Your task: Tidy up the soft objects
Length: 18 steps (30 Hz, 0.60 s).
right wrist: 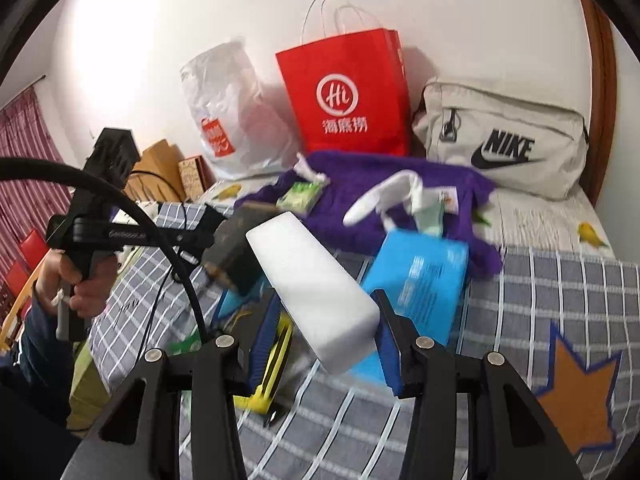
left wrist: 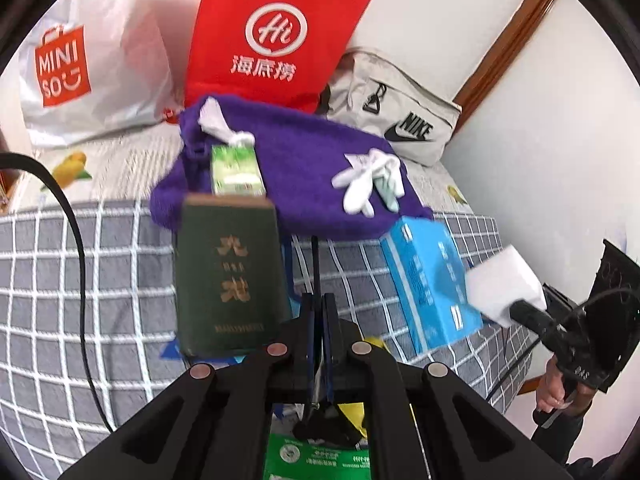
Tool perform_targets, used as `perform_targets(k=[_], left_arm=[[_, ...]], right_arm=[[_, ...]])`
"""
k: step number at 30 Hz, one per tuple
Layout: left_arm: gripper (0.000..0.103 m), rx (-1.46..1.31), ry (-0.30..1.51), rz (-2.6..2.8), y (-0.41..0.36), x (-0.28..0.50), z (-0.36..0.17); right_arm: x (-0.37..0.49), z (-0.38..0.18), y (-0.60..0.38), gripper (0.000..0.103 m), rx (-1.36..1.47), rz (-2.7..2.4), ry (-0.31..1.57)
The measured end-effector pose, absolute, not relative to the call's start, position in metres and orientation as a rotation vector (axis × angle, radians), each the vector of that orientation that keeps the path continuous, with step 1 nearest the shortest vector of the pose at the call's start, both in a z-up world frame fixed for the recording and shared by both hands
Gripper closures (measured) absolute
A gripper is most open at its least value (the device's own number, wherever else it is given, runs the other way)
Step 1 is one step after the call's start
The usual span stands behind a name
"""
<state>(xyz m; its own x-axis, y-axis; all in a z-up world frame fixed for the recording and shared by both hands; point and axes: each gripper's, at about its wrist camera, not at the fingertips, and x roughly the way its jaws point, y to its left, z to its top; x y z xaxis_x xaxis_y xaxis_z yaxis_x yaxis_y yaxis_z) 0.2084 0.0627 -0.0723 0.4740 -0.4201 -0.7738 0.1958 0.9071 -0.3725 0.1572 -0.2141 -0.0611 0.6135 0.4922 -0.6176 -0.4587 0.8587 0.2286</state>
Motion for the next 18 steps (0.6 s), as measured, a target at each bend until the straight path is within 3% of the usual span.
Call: perform_targets(k=[18], left_arm=[[0.099,-0.246,1.031,-0.354,0.07,0.322,-0.069]], right_arm=[[0.317,-0.046,-0.182,0.057,0.035,0.488,0.729]])
